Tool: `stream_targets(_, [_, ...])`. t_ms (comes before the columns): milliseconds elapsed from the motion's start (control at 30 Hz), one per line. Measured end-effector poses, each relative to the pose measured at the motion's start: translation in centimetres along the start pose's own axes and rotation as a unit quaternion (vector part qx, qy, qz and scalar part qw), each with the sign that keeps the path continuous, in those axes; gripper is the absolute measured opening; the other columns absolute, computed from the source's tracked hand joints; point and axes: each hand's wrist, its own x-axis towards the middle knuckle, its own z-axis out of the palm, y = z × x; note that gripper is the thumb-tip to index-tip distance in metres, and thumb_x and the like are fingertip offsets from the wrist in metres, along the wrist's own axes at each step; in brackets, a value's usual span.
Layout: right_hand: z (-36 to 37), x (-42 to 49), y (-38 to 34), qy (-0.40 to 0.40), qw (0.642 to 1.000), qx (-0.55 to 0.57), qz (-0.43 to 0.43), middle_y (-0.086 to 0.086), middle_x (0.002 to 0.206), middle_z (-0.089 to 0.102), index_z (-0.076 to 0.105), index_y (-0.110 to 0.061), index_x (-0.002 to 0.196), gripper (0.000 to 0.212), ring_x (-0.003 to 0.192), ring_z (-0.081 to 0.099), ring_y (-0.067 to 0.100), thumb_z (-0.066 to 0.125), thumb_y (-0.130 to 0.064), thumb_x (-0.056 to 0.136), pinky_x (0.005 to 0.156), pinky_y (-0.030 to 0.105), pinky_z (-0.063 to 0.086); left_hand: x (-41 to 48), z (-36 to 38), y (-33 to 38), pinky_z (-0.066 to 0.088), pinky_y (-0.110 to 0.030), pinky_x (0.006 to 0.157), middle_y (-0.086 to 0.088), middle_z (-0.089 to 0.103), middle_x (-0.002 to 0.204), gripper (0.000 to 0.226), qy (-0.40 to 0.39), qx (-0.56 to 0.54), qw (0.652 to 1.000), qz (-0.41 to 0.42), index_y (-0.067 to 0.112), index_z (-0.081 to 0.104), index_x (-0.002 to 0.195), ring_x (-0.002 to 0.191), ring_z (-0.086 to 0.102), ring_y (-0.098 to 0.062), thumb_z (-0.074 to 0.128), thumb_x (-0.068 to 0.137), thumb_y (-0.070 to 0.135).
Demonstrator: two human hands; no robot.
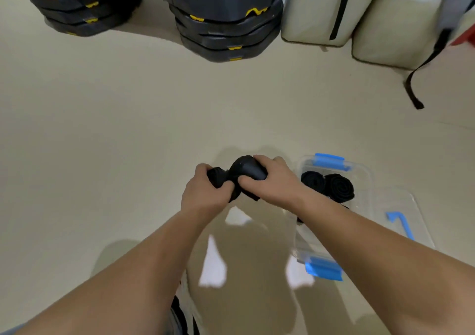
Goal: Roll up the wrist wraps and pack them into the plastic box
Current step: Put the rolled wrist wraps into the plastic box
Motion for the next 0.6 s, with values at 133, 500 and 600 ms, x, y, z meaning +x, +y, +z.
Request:
stream_targets(133, [-4.1,-3.3,-0.5,0.026,0.986,0.161,0.025,-0.007,0.114,0.068,0.061,-0.031,0.127,0.037,0.101,0.065,0.009,0.051,-0.055,0.1,0.084,0.031,0.052,-2.5,0.4,5.0,0.055,-0.036,0.076,0.008,0.068,0.098,0.033,0.012,-0.045,0.999,0.028,0.024,0.051,0.112,0.088,0.069,-0.016,0.065,0.088,0.041])
stream_targets(500, [-12.5,-13.2,6.7,0.128,0.92,0.364,0.069,0.002,0.124,0.069,0.075,-0.036,0.117,0.033,0.098,0.074,0.021,0.083,-0.02,0.089,0.07,0.034,0.063,-9.2,7.6,10.7,0.06,-0.039,0.074,0.003,0.072,0.1,0.033,-0.139,-0.038,0.987,0.068,0.031,0.055,0.102,0.084,0.074,-0.023,0.069,0.079,0.048])
stream_targets(600, [-13.3,-14.2,9.1,0.136,0.957,0.247,0.069,0.002,0.12,0.067,0.071,-0.034,0.117,0.045,0.099,0.071,0.019,0.089,-0.016,0.08,0.076,0.031,0.06,-9.6,9.0,11.0,0.059,-0.038,0.083,0.008,0.069,0.099,0.034,-0.158,0.074,0.978,0.111,0.028,0.056,0.109,0.091,0.069,-0.017,0.068,0.082,0.046])
